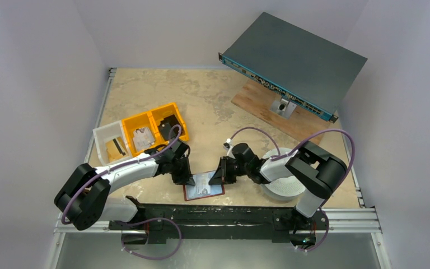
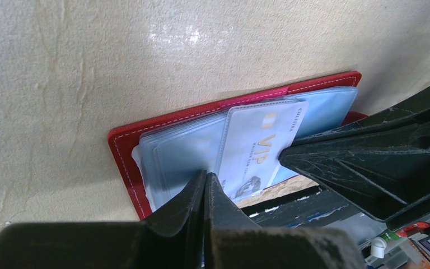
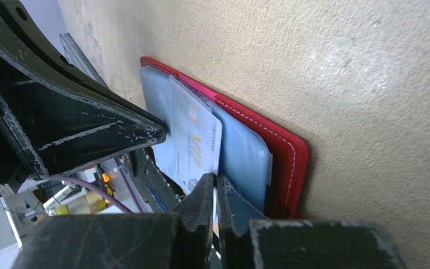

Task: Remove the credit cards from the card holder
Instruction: Remove the credit card from the card holder.

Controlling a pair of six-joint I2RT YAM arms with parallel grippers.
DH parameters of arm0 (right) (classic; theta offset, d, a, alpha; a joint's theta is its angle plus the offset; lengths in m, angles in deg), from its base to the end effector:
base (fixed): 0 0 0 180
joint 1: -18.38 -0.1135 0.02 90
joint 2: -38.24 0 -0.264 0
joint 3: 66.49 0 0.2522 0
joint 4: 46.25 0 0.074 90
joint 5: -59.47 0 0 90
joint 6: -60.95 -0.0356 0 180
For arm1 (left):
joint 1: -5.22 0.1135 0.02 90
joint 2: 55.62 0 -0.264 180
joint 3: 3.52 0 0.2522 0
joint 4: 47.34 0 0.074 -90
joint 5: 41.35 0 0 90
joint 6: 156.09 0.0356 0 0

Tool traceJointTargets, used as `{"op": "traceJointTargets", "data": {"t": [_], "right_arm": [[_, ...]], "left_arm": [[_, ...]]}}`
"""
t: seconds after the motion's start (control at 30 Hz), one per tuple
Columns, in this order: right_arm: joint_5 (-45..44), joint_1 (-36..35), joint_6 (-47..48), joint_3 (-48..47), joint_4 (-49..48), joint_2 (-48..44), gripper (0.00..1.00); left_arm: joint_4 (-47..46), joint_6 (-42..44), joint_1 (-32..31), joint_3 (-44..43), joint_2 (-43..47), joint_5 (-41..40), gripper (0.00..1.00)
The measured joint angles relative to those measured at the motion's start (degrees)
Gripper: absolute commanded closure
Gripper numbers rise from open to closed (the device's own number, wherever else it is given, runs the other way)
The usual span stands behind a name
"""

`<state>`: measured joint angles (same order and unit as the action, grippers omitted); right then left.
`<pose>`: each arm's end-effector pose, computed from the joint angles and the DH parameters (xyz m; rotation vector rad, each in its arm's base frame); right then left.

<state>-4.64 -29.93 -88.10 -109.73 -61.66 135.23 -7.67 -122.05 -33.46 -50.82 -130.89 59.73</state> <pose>0.1776 0.2227 0.1064 -0.0449 2.6255 1.3732 0.1652 -0.1410 0.1498 -0.3877 2.9285 -0.6233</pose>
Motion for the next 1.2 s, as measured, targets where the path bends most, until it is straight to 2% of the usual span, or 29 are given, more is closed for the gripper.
{"op": "traceJointTargets", "data": {"t": [0.8,0.9,1.1,1.2], "right_arm": [[0.20,1.68,1.36,1.60,1.07,-1.92,0.97],[0.22,1.97,1.46,1.92,1.05,-2.32,0.93],[0.83,2.25,1.42,2.29,0.02,-2.58,0.75],[1.29,2.25,1.25,2.29,-1.27,-2.47,0.73]], "left_arm": [[0.09,-0.02,0.00,-0.02,0.04,-0.07,1.00],[0.11,-0.02,0.00,-0.04,0.04,-0.09,1.00],[0.24,-0.02,0.00,-0.11,0.04,-0.37,1.00],[0.24,-0.02,0.00,-0.11,0.04,-0.37,1.00]]}}
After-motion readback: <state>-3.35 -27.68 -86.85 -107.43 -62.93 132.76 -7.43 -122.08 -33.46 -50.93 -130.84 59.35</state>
